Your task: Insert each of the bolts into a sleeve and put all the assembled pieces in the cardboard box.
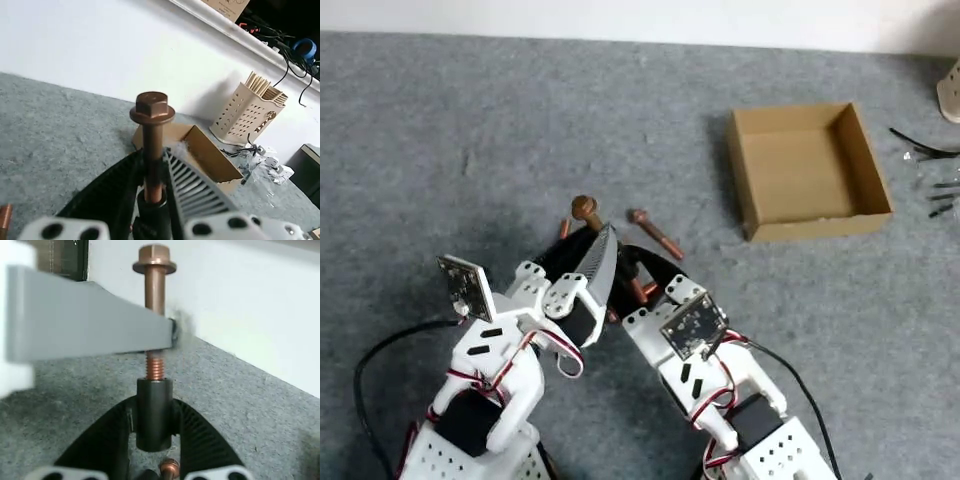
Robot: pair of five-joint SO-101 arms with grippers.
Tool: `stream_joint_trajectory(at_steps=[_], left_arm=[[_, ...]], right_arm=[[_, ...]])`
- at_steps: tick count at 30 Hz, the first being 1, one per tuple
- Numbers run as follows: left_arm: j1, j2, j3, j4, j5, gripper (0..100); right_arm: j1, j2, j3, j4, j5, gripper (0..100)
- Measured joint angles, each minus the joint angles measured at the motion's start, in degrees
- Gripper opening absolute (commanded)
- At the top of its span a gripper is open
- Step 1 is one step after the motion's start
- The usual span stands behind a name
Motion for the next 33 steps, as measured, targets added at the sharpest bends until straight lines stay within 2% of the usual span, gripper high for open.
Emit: stream_joint_trajectory(at_steps=[8,15,17,22,24,29,33], left_arm=[[3.4,-0.8,-0.2,8.7,0.1,0],[3.6,-0.8,-0.3,9.4,0.1,2],[3.6,-0.8,-0.3,9.4,0.0,10],[3.6,-0.8,0.6,11.2,-1.9,41],[3.6,-0.8,2.2,12.4,-1.4,48],[0.1,-0.2,2.8,13.9,-1.2,44],[-3.5,-0.1,2.9,14.0,2.1,40]], right_arm=[[-0.3,0.1,0.0,0.1,0.1,0.3],[-0.3,0.1,0.0,0.2,0.2,0.3],[-0.3,0.1,0.0,0.2,0.2,0.3],[0.0,0.1,0.0,0.1,0.1,0.3],[0.4,0.1,0.0,0.1,0.1,0.3],[0.8,0.0,0.0,0.1,0.1,0.3],[0.7,0.0,0.0,0.1,0.1,0.3]])
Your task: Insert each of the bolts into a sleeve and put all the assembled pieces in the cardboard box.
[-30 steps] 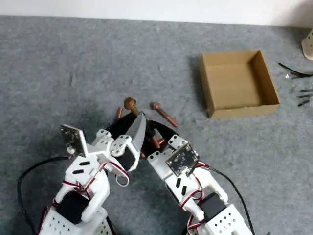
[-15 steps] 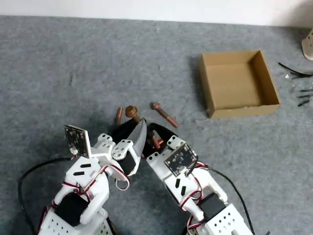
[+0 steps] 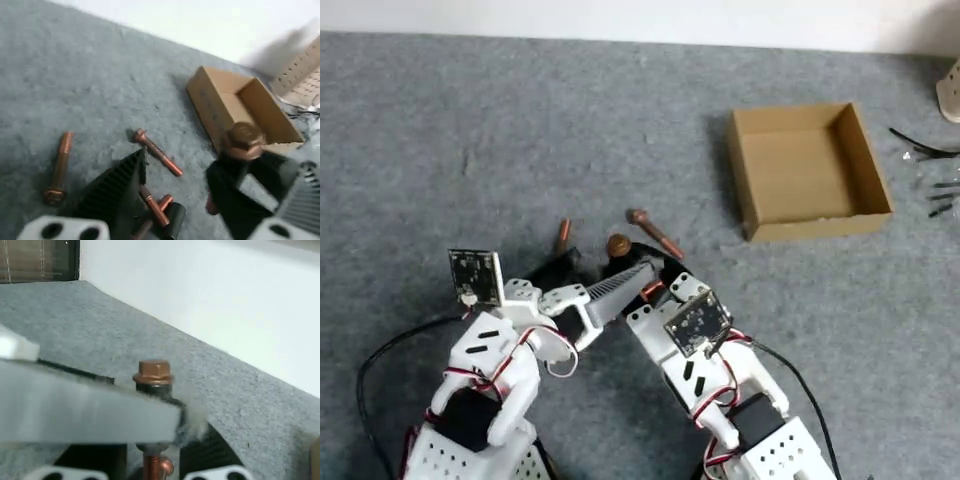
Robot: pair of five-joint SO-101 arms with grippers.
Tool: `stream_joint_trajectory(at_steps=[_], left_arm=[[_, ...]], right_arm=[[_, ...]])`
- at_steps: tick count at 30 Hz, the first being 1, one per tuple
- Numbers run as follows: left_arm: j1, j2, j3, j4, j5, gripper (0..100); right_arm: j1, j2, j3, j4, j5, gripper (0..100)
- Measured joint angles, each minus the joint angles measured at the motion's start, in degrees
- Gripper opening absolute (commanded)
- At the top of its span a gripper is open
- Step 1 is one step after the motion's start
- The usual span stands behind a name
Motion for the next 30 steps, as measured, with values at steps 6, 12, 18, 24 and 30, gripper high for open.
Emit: stream_joint_trajectory(at_steps=[6,12,18,24,30], left_arm=[[-2.3,0.0,-1.7,0.2,5.7,39],[-2.3,0.0,-9.1,0.2,6.9,39],[-2.3,-0.1,-11.2,3.9,7.0,39],[-2.2,-0.1,-7.0,4.4,1.8,12],[-2.5,-0.1,-3.9,4.2,-7.4,3]], right_arm=[[-0.1,0.0,0.0,0.0,0.0,0.3],[-0.1,0.0,0.0,0.0,0.0,0.3],[1.8,0.0,0.0,0.0,0.0,0.3],[2.4,0.0,0.0,0.0,0.0,0.3],[3.1,0.0,0.0,0.0,0.0,0.3]])
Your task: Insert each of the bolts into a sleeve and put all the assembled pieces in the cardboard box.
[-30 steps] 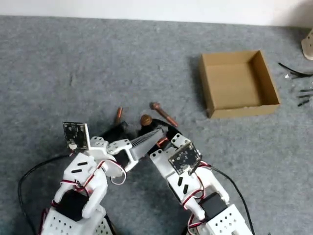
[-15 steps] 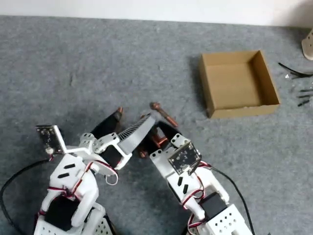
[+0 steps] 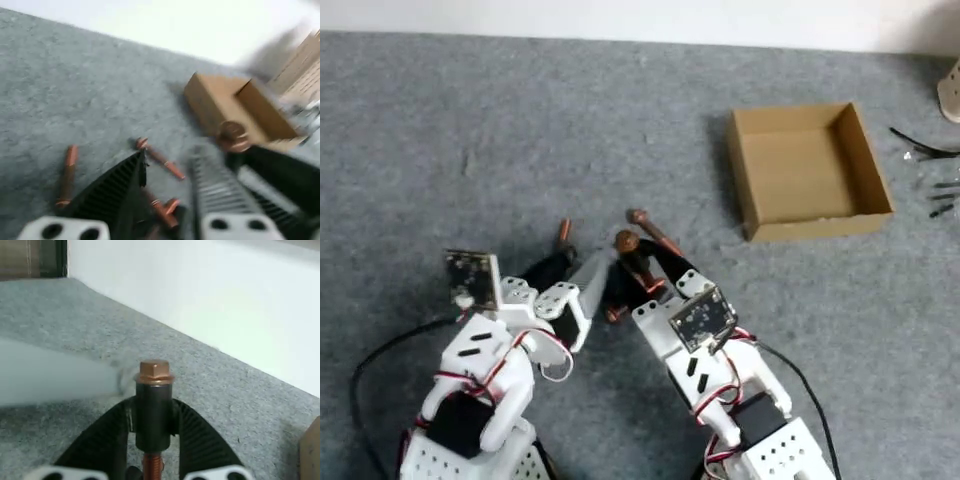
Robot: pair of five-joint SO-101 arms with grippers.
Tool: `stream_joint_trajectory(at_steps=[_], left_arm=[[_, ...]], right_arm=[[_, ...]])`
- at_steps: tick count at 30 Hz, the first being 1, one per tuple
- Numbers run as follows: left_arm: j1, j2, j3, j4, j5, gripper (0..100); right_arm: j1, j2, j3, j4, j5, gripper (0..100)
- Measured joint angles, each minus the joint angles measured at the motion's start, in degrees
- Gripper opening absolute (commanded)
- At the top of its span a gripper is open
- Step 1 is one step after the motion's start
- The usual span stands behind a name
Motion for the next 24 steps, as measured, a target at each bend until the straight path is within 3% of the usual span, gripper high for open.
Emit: stream_joint_trajectory(at_steps=[5,11,24], left_arm=[[-6.4,0.1,4.7,0.0,-11.5,1],[-16.9,0.1,9.0,0.0,-31.4,1],[-20.2,0.1,10.8,-2.5,-34.1,1]], right_arm=[[4.9,0.0,0.0,0.0,0.0,0.3],[6.6,0.0,0.0,0.0,0.0,0.3],[7.6,0.0,0.0,0.0,0.0,0.3]])
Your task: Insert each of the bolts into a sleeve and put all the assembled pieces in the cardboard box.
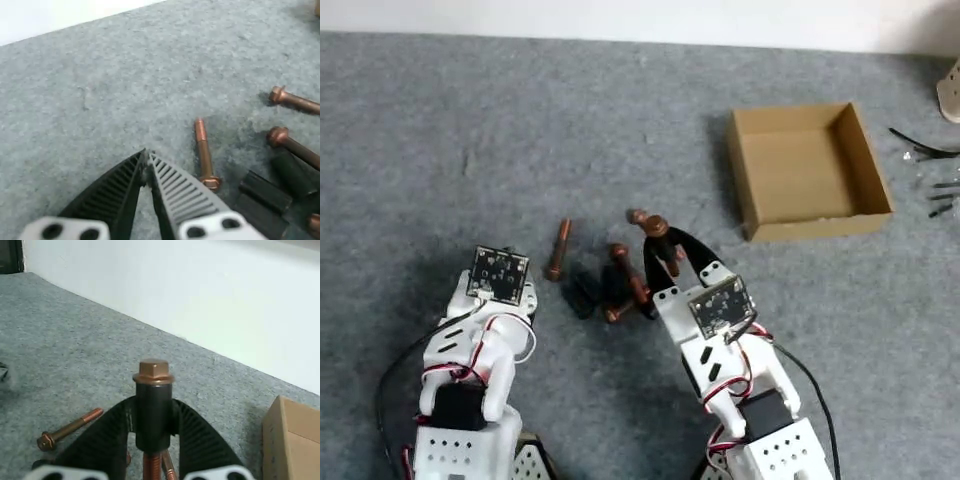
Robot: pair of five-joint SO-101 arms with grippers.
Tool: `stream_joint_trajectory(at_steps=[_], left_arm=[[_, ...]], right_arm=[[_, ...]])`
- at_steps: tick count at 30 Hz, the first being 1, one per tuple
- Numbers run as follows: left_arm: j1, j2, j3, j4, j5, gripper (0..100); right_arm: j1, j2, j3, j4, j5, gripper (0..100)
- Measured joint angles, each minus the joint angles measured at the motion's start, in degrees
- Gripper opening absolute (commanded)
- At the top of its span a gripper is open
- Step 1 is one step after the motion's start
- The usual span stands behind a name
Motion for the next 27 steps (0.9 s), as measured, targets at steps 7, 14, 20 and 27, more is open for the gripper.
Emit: stream_joint_trajectory(at_steps=[7,14,20,27], left_arm=[[0.0,0.0,0.0,0.0,0.0,1],[0.0,0.0,0.0,0.0,0.0,1],[0.0,0.0,0.2,-1.1,0.0,1],[-0.5,0.0,0.3,-2.4,0.0,1]], right_arm=[[9.4,0.2,0.0,0.1,0.0,0.3],[20.1,16.1,-10.9,0.1,-3.7,0.3],[23.4,43.6,-32.3,0.1,-8.6,0.3],[29.7,75.0,-54.3,0.1,-20.9,0.3]])
